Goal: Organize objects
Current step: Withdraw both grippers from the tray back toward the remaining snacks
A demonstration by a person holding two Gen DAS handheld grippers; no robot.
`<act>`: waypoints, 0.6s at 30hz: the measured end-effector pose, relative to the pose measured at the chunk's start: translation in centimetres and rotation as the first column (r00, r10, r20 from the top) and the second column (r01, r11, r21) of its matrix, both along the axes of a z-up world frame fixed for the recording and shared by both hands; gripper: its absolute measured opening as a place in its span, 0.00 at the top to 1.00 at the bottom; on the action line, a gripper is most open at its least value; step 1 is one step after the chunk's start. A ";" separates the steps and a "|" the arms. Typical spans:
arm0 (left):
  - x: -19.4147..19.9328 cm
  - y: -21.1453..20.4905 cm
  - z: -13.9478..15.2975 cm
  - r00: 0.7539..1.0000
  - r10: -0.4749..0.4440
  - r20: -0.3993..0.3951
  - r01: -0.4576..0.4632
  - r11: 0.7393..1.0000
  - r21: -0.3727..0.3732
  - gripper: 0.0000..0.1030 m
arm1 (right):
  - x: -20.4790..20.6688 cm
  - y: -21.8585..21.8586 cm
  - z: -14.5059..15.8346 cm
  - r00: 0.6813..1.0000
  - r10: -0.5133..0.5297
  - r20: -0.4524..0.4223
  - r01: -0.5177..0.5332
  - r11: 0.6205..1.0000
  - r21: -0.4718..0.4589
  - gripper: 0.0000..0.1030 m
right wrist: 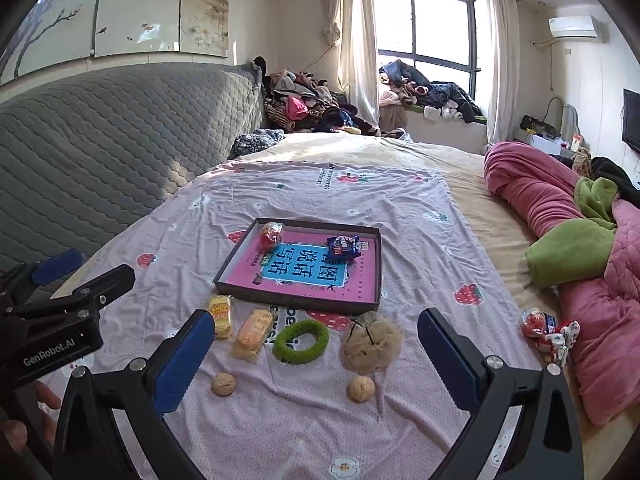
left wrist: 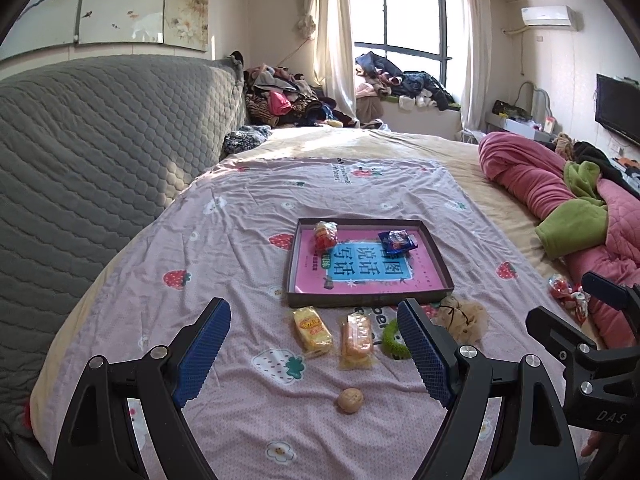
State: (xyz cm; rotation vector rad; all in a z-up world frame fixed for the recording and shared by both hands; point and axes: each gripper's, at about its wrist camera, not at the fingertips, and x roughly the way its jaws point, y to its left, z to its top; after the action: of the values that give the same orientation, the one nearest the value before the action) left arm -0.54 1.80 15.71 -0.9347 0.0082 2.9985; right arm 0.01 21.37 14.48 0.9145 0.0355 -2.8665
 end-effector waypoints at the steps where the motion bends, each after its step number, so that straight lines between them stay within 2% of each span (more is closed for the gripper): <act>1: 0.3 0.0 0.1 1.000 -0.001 -0.002 0.001 1.000 0.003 0.16 | 0.2 0.1 0.0 1.000 0.001 0.003 -0.001 1.000 0.003 0.01; 9: 1.7 0.8 -0.4 1.000 -0.018 -0.001 0.018 1.000 -0.015 0.16 | 1.9 0.6 -0.5 1.000 -0.002 0.003 0.002 1.000 0.005 0.01; 18: 1.9 1.1 -2.7 0.998 -0.036 0.042 0.037 0.999 -0.010 0.16 | 2.6 0.8 -2.3 1.000 -0.004 0.025 0.004 1.000 0.011 0.01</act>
State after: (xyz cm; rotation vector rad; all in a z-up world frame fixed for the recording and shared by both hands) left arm 1.40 2.90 13.03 -0.9865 0.0408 2.9482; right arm 2.59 22.19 12.20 0.9531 0.0466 -2.8608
